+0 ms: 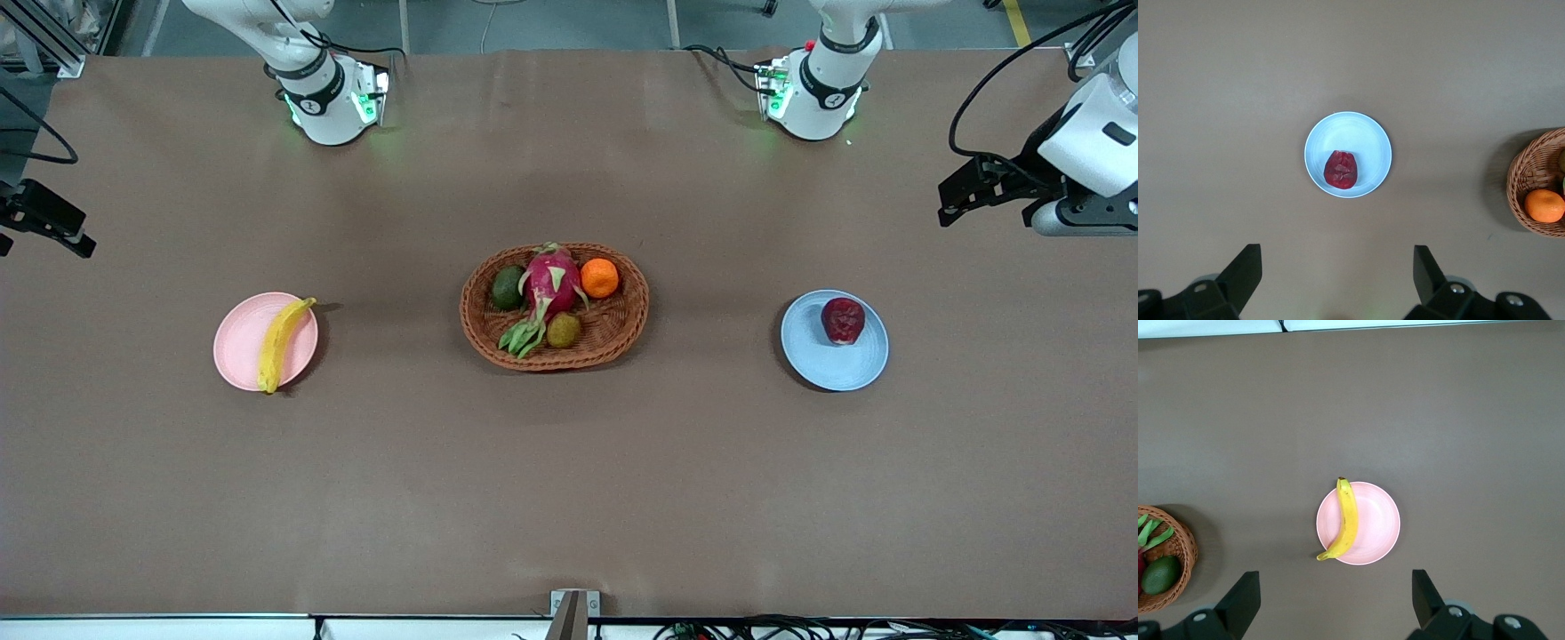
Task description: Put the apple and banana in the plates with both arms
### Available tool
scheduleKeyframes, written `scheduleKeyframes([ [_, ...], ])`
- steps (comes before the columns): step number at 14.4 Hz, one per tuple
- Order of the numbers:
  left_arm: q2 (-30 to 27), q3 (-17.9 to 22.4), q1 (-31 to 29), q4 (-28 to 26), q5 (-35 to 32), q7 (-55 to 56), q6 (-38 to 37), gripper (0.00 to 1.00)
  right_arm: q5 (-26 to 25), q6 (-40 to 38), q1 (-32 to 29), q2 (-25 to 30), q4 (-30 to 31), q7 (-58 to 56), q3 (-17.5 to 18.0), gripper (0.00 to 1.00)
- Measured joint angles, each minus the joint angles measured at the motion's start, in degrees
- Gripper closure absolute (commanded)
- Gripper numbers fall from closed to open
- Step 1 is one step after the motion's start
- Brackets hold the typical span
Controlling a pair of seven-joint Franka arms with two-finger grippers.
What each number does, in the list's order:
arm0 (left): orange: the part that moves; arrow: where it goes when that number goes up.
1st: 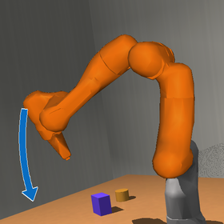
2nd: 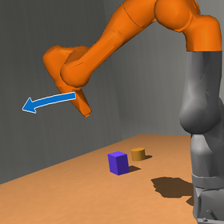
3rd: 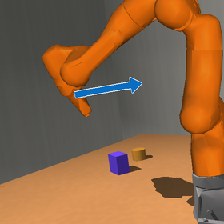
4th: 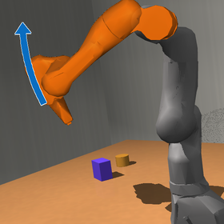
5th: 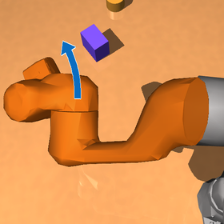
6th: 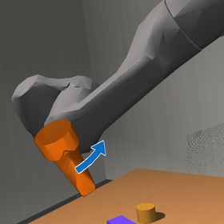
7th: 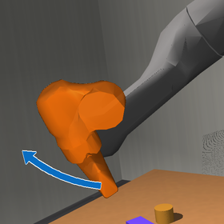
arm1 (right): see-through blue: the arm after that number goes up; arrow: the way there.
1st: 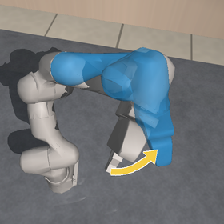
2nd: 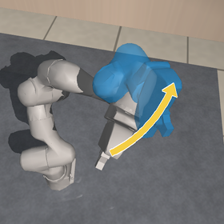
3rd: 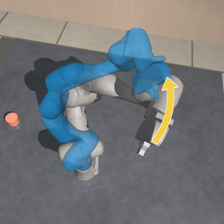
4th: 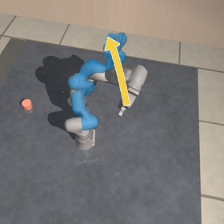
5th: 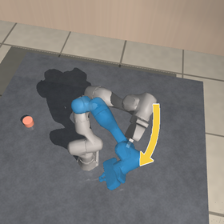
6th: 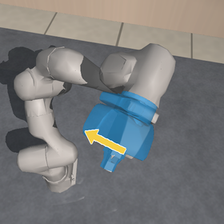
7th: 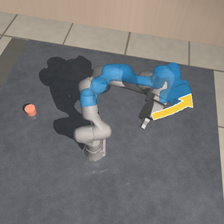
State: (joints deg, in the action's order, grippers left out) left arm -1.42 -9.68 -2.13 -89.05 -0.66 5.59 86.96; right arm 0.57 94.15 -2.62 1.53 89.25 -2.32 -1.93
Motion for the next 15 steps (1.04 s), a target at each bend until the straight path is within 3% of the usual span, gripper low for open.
scheduleKeyframes([
  [15,0.00,-0.55,0.09,0.33,0.00,0.09,0.00,0.00,-0.41,0.00,0.00,0.02,1.08,0.00,-0.03,0.00],
])
